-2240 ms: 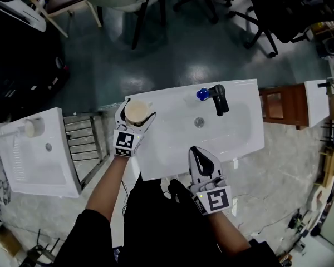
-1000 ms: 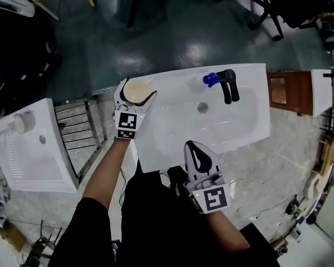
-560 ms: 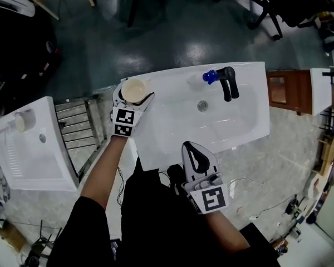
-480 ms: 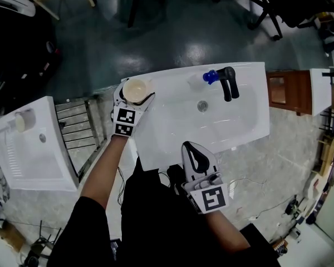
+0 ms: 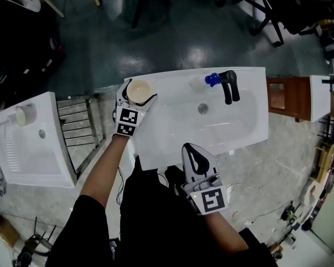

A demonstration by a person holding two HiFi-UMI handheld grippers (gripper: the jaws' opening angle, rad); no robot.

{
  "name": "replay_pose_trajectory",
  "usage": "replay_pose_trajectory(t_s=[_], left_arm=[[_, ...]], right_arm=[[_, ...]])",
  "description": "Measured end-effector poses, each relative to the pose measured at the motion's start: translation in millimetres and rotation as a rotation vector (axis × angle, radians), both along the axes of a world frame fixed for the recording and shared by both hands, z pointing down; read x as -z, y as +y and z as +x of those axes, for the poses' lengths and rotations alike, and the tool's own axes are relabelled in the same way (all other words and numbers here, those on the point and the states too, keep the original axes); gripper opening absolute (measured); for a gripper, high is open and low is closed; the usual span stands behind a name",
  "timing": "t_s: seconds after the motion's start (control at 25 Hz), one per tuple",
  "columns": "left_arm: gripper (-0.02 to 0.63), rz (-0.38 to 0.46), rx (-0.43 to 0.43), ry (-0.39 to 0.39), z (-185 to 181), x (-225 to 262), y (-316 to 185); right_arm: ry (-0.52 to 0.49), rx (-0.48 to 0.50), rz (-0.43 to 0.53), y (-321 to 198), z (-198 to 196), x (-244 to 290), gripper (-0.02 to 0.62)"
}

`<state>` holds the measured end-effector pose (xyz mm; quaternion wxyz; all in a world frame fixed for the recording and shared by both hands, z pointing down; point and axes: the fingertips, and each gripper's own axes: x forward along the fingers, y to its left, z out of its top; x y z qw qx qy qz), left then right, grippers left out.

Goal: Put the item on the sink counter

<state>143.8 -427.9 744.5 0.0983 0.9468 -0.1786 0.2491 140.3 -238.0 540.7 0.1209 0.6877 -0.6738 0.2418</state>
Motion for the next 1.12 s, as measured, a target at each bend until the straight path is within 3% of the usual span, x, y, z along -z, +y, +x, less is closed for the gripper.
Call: replay_pose_trajectory(t_s=[0.36, 0.68, 0.84, 1.12], left_arm=[[0.48, 0.015, -0.042, -0.042, -1, -3, 10], [0.485, 0.007, 0.033, -0.023, -15, -1, 8], [0.485, 0.02, 0.044, -0.031, -25, 2, 16], [0.485, 0.023, 0.109, -0.019, -54, 14, 34]], right_arm=[[-0.009, 0.002, -0.016, 13, 5, -3, 0.032], [-0.005, 0.019, -0.008, 29, 2, 1, 0.032], [0.006, 0.044, 0.043, 34, -5, 10, 0.032], [0.008, 0.071, 0.025, 61, -16, 13, 0.032]])
